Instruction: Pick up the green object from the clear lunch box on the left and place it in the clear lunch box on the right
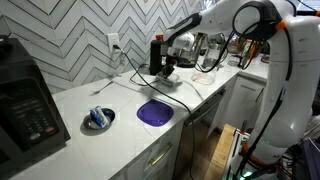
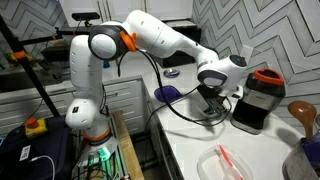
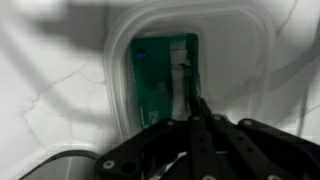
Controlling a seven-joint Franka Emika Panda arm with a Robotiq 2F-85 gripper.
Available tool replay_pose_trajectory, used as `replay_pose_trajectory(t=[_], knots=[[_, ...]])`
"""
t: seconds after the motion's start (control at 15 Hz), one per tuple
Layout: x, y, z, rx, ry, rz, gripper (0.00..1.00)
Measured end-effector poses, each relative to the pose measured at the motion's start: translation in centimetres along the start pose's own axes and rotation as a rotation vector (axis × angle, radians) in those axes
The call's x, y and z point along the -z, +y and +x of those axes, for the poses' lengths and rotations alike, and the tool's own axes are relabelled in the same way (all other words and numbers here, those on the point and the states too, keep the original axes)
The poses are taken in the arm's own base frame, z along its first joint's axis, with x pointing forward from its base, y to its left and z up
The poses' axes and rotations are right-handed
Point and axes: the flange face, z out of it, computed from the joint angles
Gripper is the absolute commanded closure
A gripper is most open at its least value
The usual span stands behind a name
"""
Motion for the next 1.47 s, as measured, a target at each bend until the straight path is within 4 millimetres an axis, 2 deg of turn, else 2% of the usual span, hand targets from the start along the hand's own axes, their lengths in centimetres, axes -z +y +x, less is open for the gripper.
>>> replay_pose_trajectory(t=[0.13, 0.53, 0.8, 0.93, 1.2, 1.47], knots=[[2.2, 0.2, -0.2, -0.01, 0.038, -0.001, 1.0], [11.9, -1.1, -1.5, 0.017, 0.237, 0.033, 1.0], [17.2, -1.7, -3.4, 0.012, 0.333, 0.034, 1.0], [19.3, -1.4, -5.0, -0.045, 0.373, 0.024, 1.0], [21.5, 0.7, -9.0, -0.249, 0.417, -0.006, 1.0], [21.3, 4.0, -14.4, -0.451, 0.409, -0.095, 0.99]])
